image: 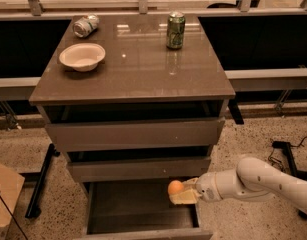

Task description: Place orange into bottom drawer

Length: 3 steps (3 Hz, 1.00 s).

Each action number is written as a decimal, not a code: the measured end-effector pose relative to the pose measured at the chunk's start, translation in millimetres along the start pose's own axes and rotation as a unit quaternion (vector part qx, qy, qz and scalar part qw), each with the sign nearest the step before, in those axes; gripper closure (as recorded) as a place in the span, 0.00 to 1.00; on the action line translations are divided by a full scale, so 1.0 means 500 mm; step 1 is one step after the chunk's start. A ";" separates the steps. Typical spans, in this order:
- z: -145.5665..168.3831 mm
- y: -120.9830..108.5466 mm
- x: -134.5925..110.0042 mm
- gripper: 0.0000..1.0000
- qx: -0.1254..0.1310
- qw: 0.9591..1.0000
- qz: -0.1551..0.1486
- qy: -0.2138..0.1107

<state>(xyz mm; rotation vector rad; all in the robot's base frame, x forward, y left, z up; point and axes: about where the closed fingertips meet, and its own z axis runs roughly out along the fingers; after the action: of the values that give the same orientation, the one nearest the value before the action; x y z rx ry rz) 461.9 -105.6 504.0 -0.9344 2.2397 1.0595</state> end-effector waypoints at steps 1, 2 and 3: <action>0.052 -0.082 0.081 1.00 -0.010 0.999 0.033 -0.002; 0.073 -0.091 0.105 1.00 -0.017 0.999 0.045 -0.005; 0.090 -0.095 0.106 1.00 -0.008 0.999 0.045 -0.002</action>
Offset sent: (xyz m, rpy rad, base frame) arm 0.0076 -0.0127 -0.0586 0.0242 0.0554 -0.0258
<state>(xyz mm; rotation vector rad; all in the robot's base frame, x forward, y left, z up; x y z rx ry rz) 469.4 -111.4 420.3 -0.8433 2.2932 1.1182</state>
